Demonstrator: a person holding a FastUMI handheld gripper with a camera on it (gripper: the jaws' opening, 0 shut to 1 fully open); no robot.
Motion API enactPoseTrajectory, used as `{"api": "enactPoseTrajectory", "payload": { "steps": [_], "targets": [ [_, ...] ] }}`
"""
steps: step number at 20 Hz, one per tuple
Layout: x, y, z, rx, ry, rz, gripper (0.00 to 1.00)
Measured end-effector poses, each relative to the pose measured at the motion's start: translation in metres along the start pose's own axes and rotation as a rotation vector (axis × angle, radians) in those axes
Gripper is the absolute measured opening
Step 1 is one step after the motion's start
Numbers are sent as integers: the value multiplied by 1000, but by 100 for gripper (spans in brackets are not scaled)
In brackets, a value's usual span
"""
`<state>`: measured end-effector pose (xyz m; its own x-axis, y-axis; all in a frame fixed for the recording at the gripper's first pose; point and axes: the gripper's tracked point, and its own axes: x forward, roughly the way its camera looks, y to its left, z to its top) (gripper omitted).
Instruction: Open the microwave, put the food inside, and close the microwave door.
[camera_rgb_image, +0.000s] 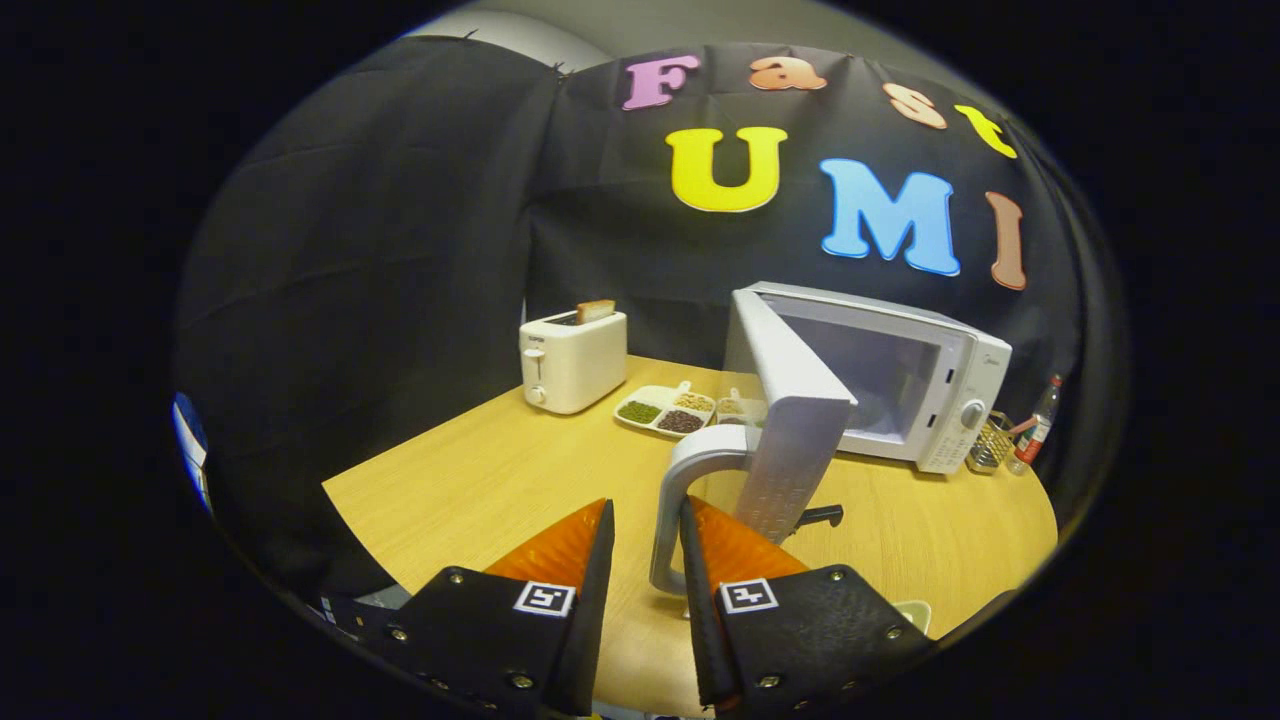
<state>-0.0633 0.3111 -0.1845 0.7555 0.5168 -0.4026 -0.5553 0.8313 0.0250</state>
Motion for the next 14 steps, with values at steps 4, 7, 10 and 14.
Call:
{"api": "enactPoseTrajectory", "payload": {
  "steps": [4,7,10,14],
  "targets": [
    [-11,39,9,5,-13,196,54],
    [-29,45,33,3,-81,251,59],
    [-49,33,58,38,-159,236,97],
    [-69,1,75,50,-221,148,97]
  ]
}}
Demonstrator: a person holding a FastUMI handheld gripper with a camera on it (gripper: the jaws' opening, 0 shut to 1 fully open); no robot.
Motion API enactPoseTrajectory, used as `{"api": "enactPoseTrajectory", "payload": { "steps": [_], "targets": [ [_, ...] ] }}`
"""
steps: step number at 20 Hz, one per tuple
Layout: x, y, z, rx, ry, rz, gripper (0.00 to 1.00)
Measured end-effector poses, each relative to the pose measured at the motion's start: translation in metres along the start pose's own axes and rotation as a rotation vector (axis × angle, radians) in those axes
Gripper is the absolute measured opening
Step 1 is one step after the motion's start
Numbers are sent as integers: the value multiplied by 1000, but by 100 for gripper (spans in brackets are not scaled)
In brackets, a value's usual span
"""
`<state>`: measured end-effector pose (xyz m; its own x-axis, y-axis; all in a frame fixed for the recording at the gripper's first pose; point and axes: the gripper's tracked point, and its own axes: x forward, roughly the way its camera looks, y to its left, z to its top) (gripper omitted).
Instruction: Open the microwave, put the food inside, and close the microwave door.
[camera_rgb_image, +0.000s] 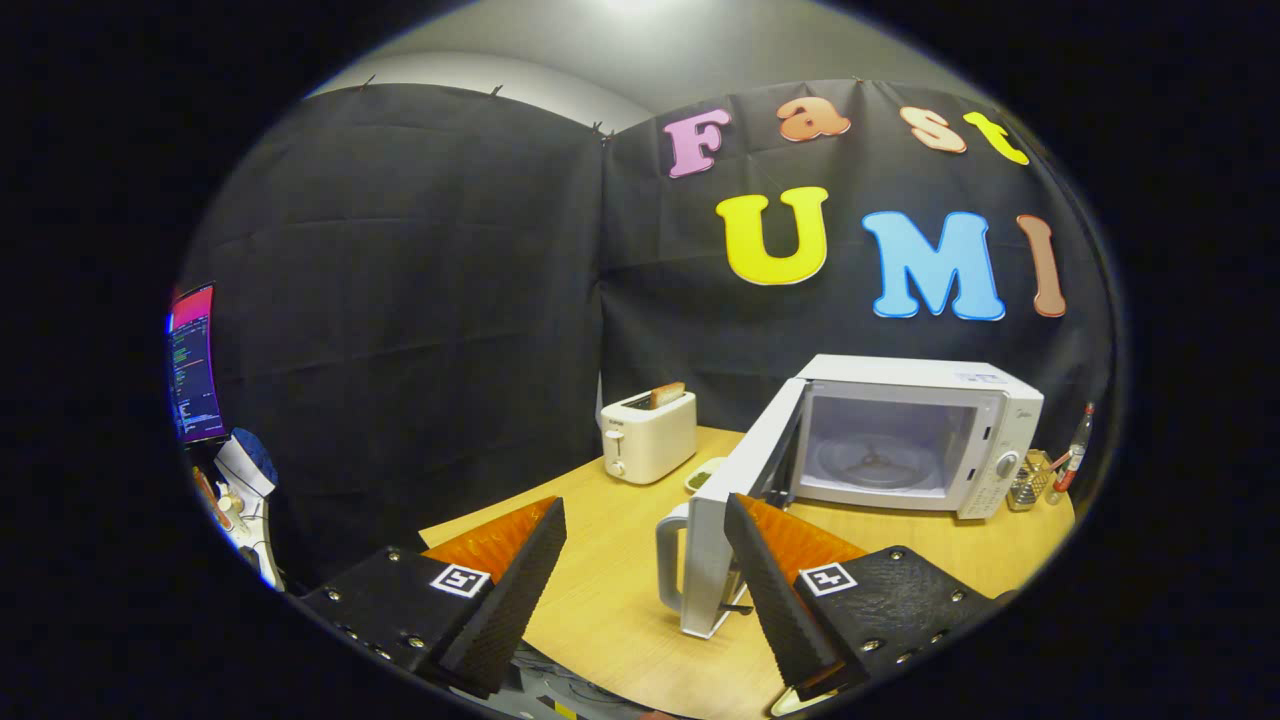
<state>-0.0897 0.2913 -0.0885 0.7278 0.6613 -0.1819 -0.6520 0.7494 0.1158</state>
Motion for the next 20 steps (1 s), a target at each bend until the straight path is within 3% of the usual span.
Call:
{"api": "enactPoseTrajectory", "payload": {
  "steps": [11,20],
  "targets": [
    [-41,-103,-9,30,18,-263,97],
    [-58,-163,-71,56,164,-387,97]
  ]
}}
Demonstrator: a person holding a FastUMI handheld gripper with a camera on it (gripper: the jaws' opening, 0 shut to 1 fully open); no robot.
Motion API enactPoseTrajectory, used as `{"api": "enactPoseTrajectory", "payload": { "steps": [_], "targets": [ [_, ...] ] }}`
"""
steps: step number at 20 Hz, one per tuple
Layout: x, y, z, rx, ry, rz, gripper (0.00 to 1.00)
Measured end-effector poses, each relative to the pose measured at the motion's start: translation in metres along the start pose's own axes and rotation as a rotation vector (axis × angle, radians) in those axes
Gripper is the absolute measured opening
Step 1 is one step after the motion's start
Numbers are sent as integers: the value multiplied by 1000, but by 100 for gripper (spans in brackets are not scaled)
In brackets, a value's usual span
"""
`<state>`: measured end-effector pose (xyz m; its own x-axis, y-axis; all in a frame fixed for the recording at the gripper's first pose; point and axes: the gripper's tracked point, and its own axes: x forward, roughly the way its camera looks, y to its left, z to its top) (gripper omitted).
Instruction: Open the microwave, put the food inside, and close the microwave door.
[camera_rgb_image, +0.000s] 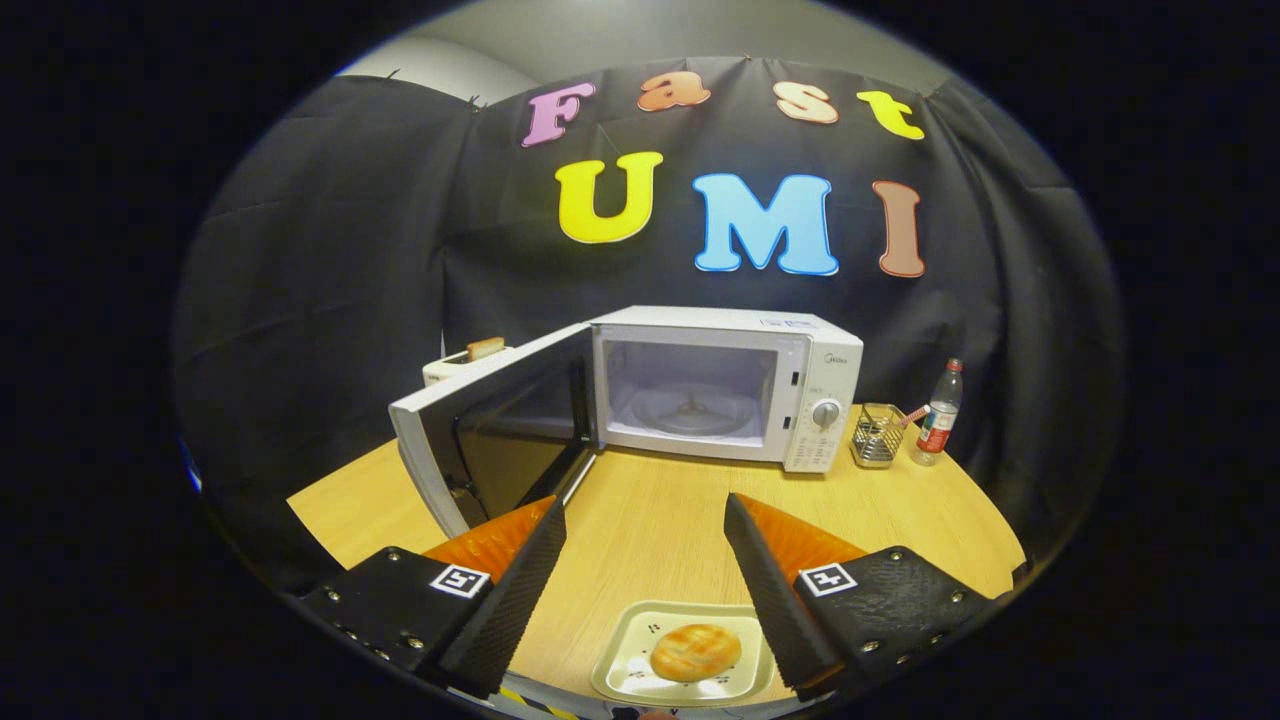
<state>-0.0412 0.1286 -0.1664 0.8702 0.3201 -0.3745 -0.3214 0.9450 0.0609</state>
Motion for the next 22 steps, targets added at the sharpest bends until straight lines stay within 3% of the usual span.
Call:
{"api": "enactPoseTrajectory", "payload": {
  "steps": [7,14,22],
  "targets": [
    [14,-28,-66,17,179,-55,97],
    [14,-35,-131,28,366,-55,97],
    [15,-37,-164,31,470,-54,97]
  ]
}}
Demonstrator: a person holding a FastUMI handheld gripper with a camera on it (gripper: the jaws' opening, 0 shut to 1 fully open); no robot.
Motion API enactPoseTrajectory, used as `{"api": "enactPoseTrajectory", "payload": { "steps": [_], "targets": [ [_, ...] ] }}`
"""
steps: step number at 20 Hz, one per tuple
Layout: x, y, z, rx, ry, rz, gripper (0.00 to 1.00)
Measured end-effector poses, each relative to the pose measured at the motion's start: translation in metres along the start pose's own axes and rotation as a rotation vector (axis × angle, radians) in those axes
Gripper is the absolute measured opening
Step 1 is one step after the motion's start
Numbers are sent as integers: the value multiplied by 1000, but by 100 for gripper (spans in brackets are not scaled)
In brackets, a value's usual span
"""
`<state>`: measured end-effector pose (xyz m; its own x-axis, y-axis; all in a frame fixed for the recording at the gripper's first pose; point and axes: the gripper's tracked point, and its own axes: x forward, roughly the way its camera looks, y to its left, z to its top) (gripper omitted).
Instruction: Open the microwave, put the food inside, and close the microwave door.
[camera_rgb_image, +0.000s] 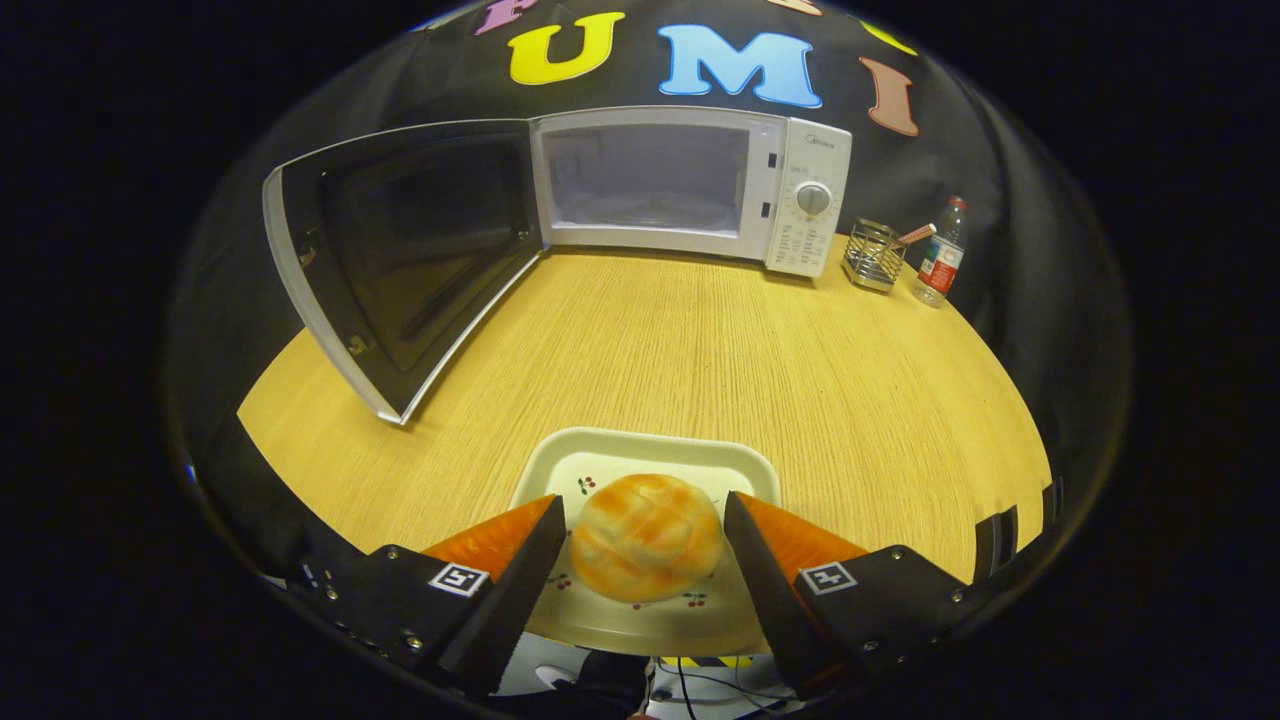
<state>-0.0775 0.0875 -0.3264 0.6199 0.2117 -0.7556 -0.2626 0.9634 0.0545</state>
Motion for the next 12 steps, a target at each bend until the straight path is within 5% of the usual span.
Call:
{"api": "enactPoseTrajectory", "payload": {
  "steps": [7,8,12],
  "targets": [
    [11,4,-11,50,55,29,97],
    [13,3,-8,49,47,35,89],
    [5,2,12,60,-11,42,85]
  ]
}}
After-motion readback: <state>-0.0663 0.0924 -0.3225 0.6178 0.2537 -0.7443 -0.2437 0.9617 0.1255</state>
